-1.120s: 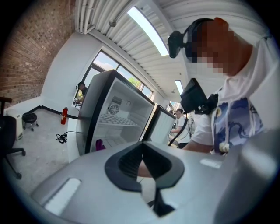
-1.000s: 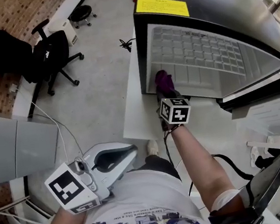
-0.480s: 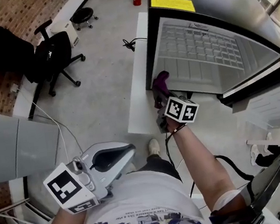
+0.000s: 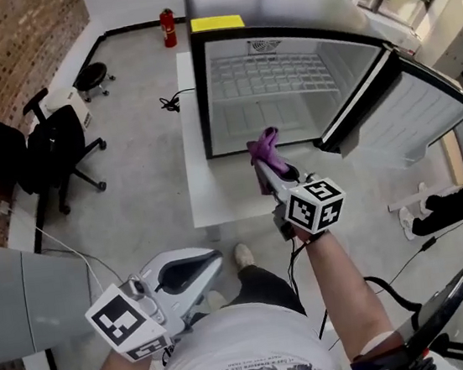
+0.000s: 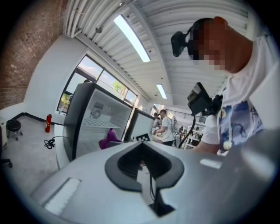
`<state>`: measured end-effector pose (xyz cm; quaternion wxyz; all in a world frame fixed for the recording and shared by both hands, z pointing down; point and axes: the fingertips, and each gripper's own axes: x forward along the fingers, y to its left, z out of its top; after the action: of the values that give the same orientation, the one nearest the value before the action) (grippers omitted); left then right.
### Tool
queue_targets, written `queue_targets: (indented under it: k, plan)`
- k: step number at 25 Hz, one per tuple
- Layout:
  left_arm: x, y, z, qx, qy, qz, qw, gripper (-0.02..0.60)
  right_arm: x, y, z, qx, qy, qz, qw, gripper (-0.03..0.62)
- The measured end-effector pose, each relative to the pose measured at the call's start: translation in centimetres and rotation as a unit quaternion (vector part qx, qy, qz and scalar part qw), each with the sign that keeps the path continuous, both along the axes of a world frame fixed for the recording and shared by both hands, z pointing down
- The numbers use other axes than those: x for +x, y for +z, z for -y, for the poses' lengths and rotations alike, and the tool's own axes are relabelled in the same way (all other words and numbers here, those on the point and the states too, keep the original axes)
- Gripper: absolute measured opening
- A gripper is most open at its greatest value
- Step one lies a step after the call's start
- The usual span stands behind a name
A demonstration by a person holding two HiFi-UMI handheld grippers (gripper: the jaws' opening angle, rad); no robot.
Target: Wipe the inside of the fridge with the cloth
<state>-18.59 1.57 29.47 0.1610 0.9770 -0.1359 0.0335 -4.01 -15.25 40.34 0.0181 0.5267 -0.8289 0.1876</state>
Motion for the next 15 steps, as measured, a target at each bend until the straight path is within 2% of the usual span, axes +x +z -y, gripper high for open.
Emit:
queue_targets:
  k: [4,9,15]
  plan:
    - [2.8,-0.3,-1.8,0.005,0.061,-0.016,0.9980,0.008,5.9,-4.2,-4.9,0.026,0.048,-0.063,0.996,0.052]
    - [6.9,-1.2,-3.9,0.021,0.116,-0.021,0.9928,0.008,14.6,-8.7,-9.3,0.044,0.109,-0.111,0.987,0.052]
    - [11.8,-2.4,-3.5,0.017,0.132,-0.026,0.9908,0.008,23.6,-14.1,-10.1,0.081,0.151,-0.124,0.977,0.052]
